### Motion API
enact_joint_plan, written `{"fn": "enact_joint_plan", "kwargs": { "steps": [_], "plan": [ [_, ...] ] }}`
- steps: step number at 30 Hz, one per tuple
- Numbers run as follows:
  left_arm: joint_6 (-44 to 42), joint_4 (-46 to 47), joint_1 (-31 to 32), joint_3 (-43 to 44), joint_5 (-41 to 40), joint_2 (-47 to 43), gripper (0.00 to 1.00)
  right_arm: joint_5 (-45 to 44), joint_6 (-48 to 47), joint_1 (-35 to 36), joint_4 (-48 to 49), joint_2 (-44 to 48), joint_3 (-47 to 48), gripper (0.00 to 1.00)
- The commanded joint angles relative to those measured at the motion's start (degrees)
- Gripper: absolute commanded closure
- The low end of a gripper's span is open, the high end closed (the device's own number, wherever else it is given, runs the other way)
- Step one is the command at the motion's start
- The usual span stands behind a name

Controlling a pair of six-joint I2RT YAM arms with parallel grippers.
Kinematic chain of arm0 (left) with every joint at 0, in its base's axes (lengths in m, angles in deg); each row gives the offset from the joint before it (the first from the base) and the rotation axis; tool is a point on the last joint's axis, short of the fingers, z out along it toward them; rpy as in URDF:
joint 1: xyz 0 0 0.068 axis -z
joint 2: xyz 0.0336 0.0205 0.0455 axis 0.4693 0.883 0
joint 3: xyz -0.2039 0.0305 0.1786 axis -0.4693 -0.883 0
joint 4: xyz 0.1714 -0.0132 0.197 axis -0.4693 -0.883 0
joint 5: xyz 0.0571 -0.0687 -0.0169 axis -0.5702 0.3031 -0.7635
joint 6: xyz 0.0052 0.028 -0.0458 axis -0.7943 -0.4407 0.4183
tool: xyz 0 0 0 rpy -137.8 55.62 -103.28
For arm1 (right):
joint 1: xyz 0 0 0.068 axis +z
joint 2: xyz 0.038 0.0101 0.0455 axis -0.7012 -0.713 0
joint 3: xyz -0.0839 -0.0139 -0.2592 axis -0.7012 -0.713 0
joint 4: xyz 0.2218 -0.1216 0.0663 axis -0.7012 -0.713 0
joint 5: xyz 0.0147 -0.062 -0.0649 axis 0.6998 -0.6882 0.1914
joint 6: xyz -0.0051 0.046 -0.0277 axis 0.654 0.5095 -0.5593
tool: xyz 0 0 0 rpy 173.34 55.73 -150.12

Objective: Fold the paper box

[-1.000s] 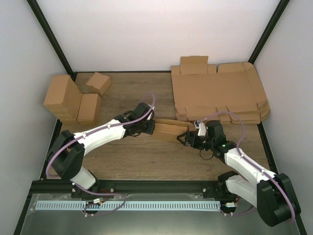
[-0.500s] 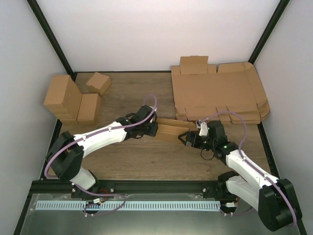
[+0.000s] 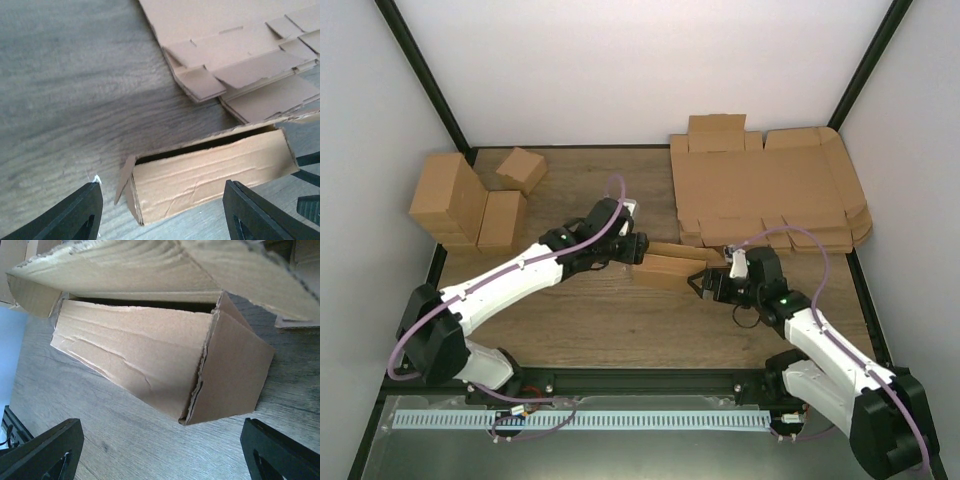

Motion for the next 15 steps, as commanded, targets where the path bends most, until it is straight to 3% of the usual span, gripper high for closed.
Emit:
{"fn": "enact_joint_plan", "kwargs": {
  "steps": [1, 5, 15],
  "plan": [
    [-4.16, -3.76, -1.22, 5.44, 0.14, 1.73, 0.35, -2.03, -1.77, 0.37, -2.50, 0.74, 4.01, 0.11],
    [-7.22, -6.37, -2.55, 9.07, 1.44, 6.10, 0.51, -2.28, -2.51, 0.41, -3.47, 0.38, 5.08, 0.11],
    [-10.75, -9.75, -4.78, 11.23, 6.89, 9.66, 0.60, -1.96, -2.87, 0.38, -3.88, -0.26, 5.18, 0.11]
  ]
}}
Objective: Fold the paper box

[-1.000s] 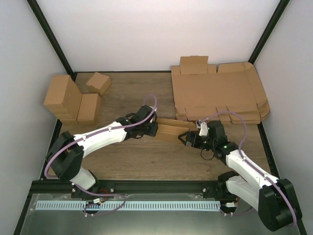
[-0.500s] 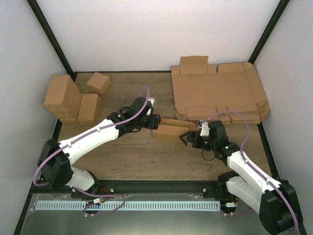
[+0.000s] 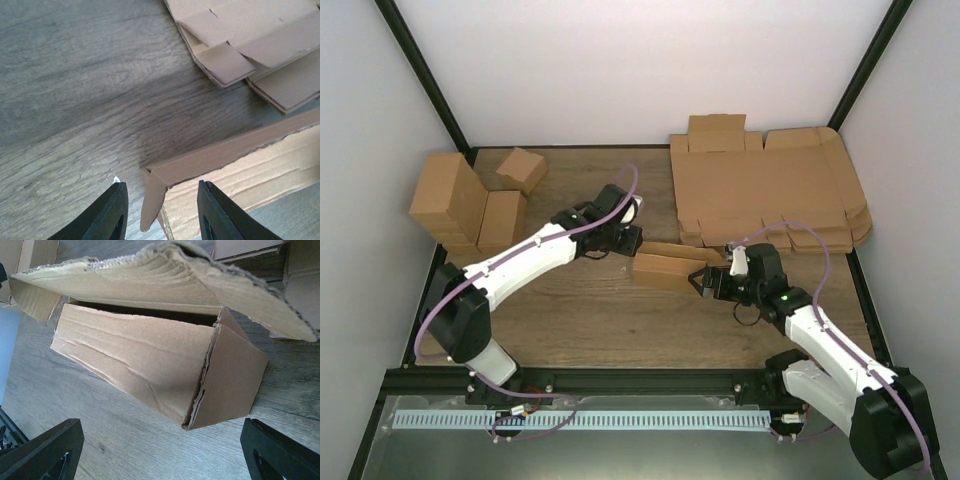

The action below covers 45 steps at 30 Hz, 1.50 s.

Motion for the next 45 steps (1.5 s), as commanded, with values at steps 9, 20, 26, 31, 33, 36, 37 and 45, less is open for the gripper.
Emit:
{"fn": "enact_joint_plan", "kwargs": {
  "steps": [9, 20, 26, 31, 33, 36, 37, 45],
  "plan": [
    [-2.71, -2.93, -0.20, 2.43, 2.35, 3.42, 0.78, -0.30, -0.77, 0.44, 0.00, -1.18, 2.49, 0.11],
    [-1.11, -3.99, -0.06, 2.79, 5.38, 3.96, 0.96, 0.98, 0.09, 0.37, 3.35, -3.45, 1.54, 0.11],
    [2.42, -3.35, 0.22, 1.15, 7.15, 4.50, 0.96, 2.07, 0.92, 0.39, 6.13, -4.73, 1.18, 0.11],
    [5.11, -1.73, 0.53, -0.82, 6.01, 3.58, 0.96, 2.83, 1.52, 0.38, 7.43, -6.12, 1.03, 0.16],
    [5.77, -0.91, 0.72, -1.77, 5.34, 3.05, 0.96, 3.16, 1.67, 0.37, 7.77, -6.45, 0.72, 0.20],
    [6.21, -0.42, 1.19, -2.79, 4.19, 2.54, 0.96, 3.51, 1.90, 0.41, 8.30, -6.35, -0.05, 0.25],
    [6.25, -0.46, 1.38, -3.03, 3.61, 2.49, 0.96, 3.55, 1.95, 0.38, 8.45, -6.31, -0.36, 0.26],
    [4.89, -2.17, 3.77, -3.60, -0.65, 2.76, 0.96, 2.88, 1.31, 0.41, 8.03, -6.04, -0.78, 0.30]
  ]
}}
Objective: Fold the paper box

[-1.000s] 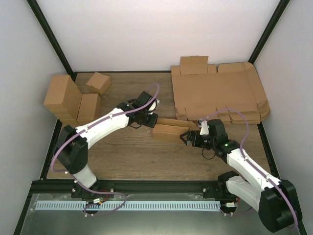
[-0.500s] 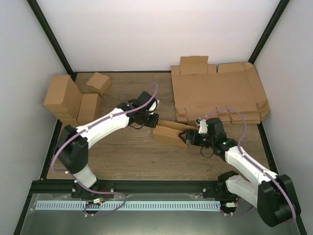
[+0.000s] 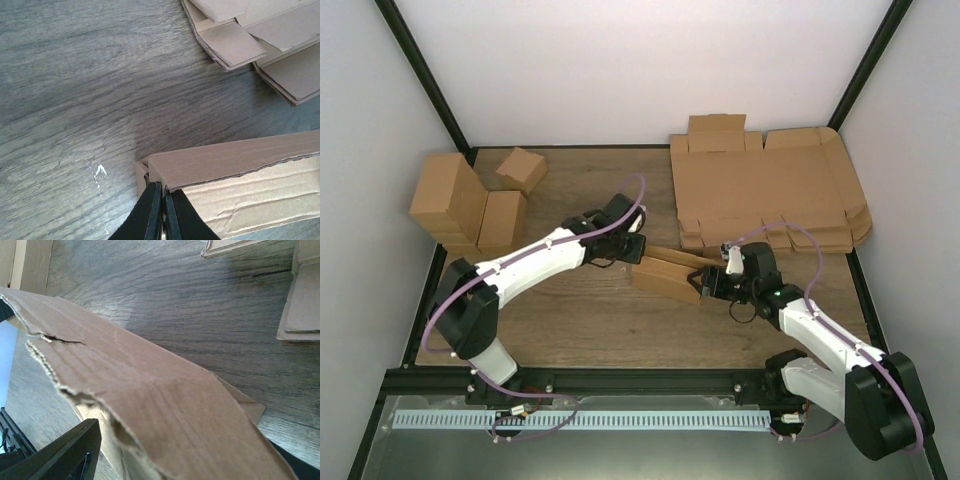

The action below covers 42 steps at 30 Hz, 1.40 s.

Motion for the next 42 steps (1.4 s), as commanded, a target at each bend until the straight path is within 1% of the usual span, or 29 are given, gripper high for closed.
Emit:
{"fn": "enact_joint_plan", "kwargs": {
  "steps": [1, 5, 12, 19, 23, 30, 35, 42],
  "plan": [
    [-0.47, -3.39, 1.73, -1.57, -1.27, 0.24, 0.96, 1.22, -0.61, 0.37, 1.44, 0.15, 0.29, 0.30],
    [-1.77, -5.25, 1.73, -1.18, -2.84, -0.03, 0.96, 0.46, -0.96, 0.39, 0.76, -0.29, 0.57, 0.32],
    [-2.85, -6.76, 1.76, -0.99, -4.49, -0.26, 0.96, -0.19, -0.83, 0.39, 0.51, -0.23, 0.39, 0.42],
    [-5.02, -8.70, 1.66, 0.57, -4.93, 0.40, 0.96, -0.17, -0.97, 0.39, 0.24, -0.10, 0.32, 0.49],
    [-5.81, -9.08, 1.65, 1.41, -2.97, 0.73, 0.96, -0.29, -0.87, 0.38, 0.10, -0.05, 0.18, 0.52],
    [-5.23, -7.96, 1.66, 0.62, -0.30, 0.61, 0.96, 0.00, -0.74, 0.37, 0.01, 0.19, 0.14, 0.53],
    [-2.56, -4.92, 1.83, -3.28, 0.41, -0.75, 0.96, 0.22, -0.61, 0.36, 0.11, 0.39, 0.01, 0.53],
    [-0.48, -3.60, 3.96, -7.08, -2.25, -2.14, 0.96, 0.43, -0.97, 0.38, -0.34, 0.63, 0.41, 0.52]
  ]
}}
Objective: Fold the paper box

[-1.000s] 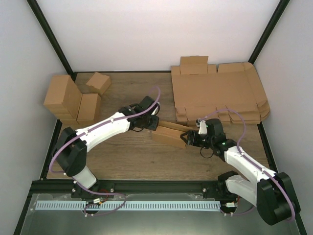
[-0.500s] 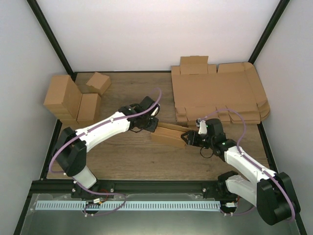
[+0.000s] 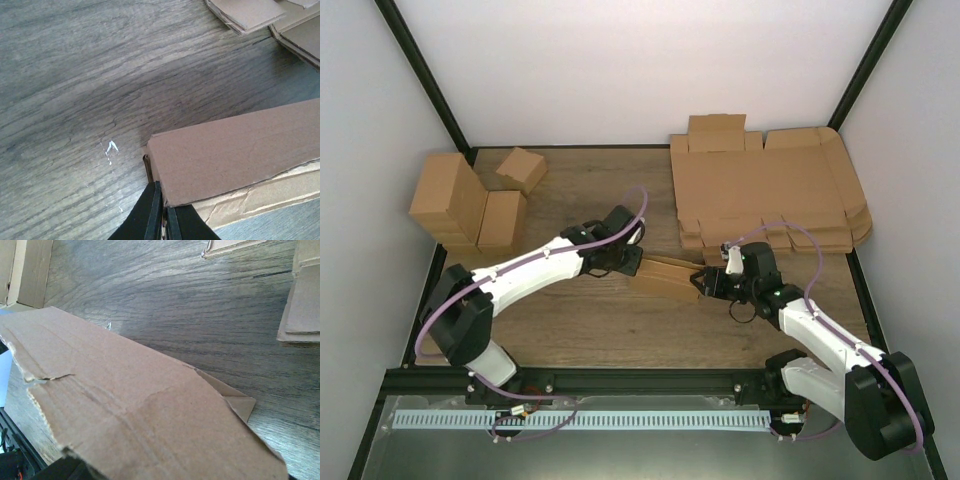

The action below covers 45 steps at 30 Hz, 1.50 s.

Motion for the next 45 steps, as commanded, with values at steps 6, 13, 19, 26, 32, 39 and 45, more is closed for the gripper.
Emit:
{"fn": "enact_joint_plan", "kwargs": {
  "steps": [6, 13, 19, 26, 32, 39, 45],
  "plan": [
    [5.89, 0.93, 2.05, -6.90, -0.31, -3.02, 0.96, 0.67, -1.00, 0.34, -2.21, 2.29, 1.43, 0.50],
    [7.25, 1.81, 2.14, -5.83, -3.48, -2.83, 0.96, -2.64, -1.80, 0.40, -7.25, 6.78, 1.86, 0.36],
    [5.52, -3.99, 2.08, 0.20, -9.20, -1.75, 0.96, -2.46, -4.57, 0.34, -4.16, 9.12, 1.43, 0.32],
    [3.36, -9.23, 0.88, 2.99, -14.67, -2.02, 0.96, 2.45, -11.97, 0.39, -1.87, 8.97, 4.46, 0.29],
    [1.34, -10.13, -2.51, 1.71, -13.96, -3.30, 0.96, -0.51, -18.02, 2.35, 0.85, 8.21, 5.13, 0.27],
    [-1.90, -11.58, -6.61, 0.53, -8.80, -5.65, 0.96, 3.50, -39.34, 5.30, 6.96, 7.46, 6.54, 0.27],
    [-2.32, -11.73, -7.32, -1.23, -7.93, -7.06, 0.96, -3.85, -46.94, 8.14, 8.57, 0.91, 9.04, 0.34]
  ]
}}
